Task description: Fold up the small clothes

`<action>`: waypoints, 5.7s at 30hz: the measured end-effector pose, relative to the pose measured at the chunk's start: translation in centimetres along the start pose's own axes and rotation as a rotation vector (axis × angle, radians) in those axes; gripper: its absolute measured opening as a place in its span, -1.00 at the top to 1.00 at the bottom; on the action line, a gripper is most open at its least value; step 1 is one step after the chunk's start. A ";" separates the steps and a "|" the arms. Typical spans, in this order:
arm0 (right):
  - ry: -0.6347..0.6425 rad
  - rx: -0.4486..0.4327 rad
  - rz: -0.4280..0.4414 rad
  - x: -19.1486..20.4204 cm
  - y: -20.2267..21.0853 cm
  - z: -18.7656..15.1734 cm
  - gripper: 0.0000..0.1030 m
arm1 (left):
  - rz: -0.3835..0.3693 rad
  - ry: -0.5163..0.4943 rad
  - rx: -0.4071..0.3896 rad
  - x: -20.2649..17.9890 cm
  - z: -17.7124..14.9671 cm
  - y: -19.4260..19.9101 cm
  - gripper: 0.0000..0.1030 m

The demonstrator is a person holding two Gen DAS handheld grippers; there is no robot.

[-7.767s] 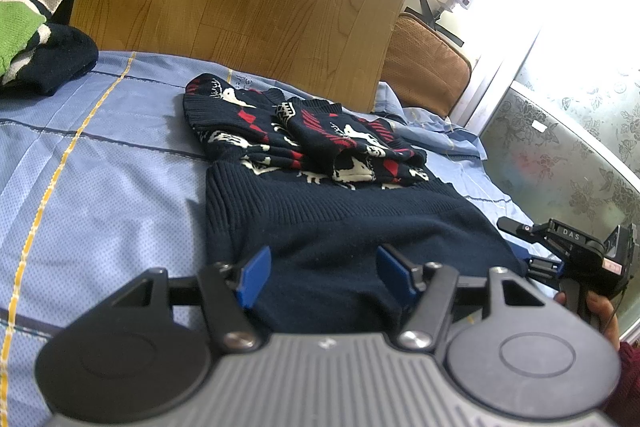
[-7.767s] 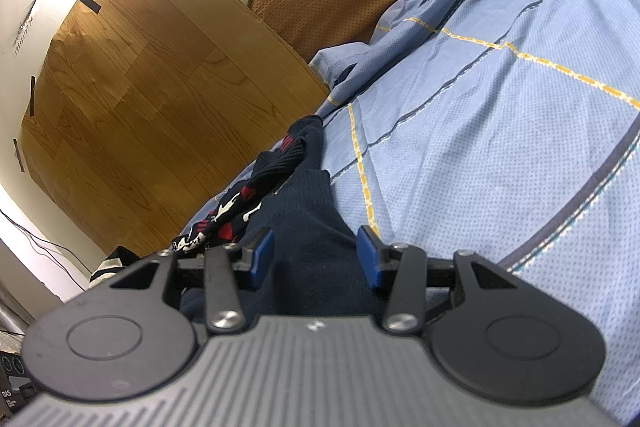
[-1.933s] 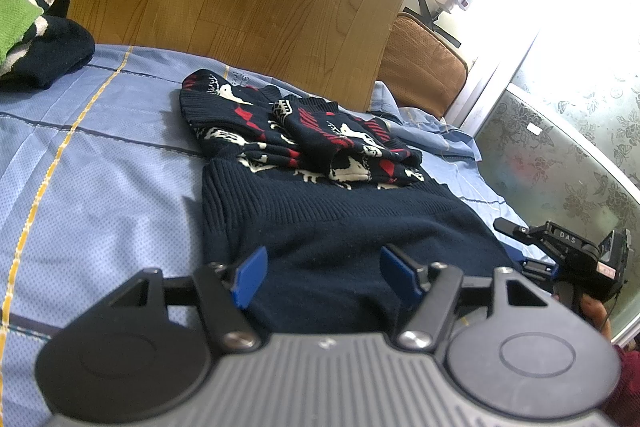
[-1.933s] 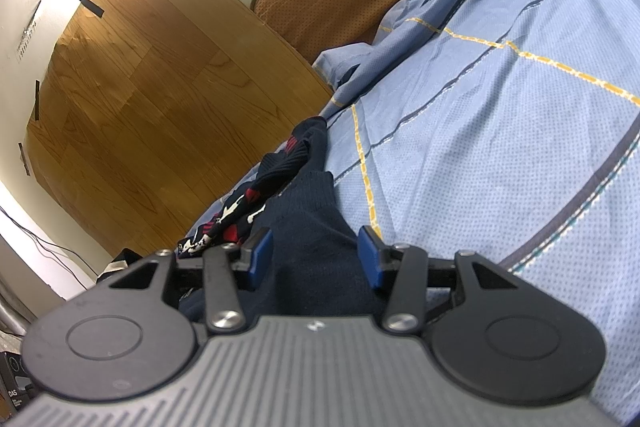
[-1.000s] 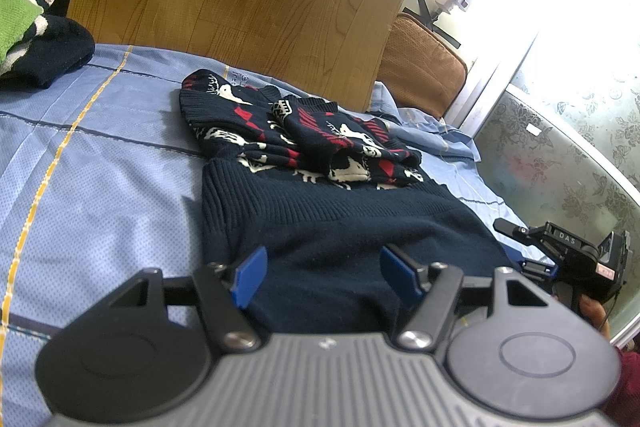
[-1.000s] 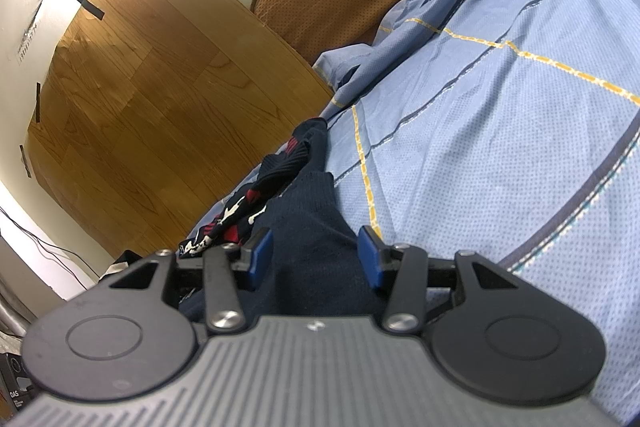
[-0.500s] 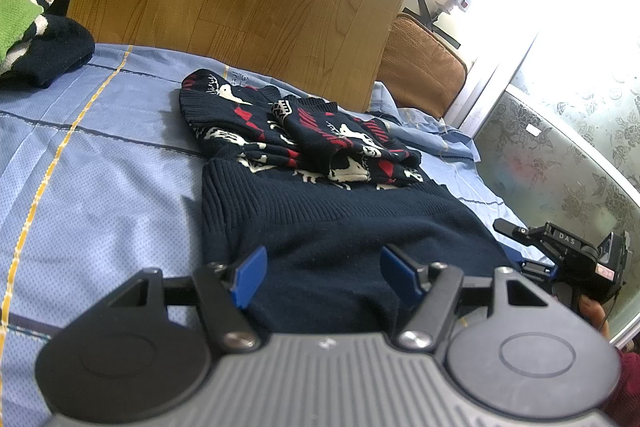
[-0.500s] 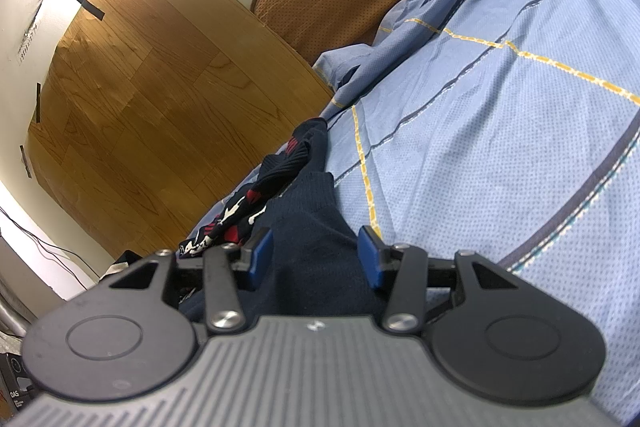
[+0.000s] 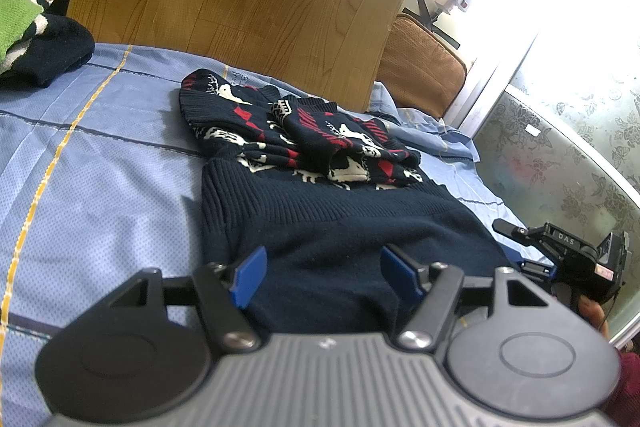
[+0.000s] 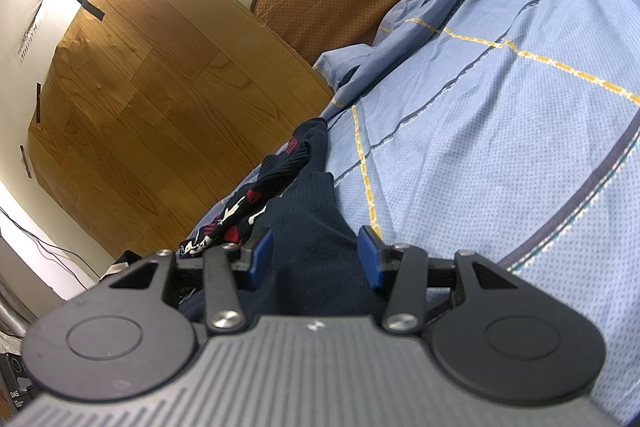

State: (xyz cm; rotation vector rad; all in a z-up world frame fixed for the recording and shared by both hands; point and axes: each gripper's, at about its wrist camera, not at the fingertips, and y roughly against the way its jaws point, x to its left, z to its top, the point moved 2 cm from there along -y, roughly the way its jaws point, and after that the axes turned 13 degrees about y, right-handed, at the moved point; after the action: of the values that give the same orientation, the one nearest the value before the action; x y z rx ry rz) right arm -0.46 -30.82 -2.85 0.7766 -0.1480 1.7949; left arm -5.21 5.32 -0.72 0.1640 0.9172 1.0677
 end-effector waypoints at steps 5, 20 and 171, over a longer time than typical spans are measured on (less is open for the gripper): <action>0.000 0.000 0.000 0.0 0.0 0.0 0.03 | -0.001 0.000 0.000 0.0 0.0 0.0 -0.28; -0.001 0.000 0.000 0.0 0.0 0.0 0.03 | -0.002 0.001 0.001 -0.1 -0.1 0.0 -0.30; 0.395 0.112 0.056 1.8 8.0 4.3 -0.26 | 0.112 0.201 -0.117 4.0 1.6 7.8 0.05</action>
State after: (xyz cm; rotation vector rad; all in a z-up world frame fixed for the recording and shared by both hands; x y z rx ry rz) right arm -6.00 -34.34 3.72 0.4851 0.1945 1.9863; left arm -8.77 12.96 2.16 0.0103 1.0317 1.2556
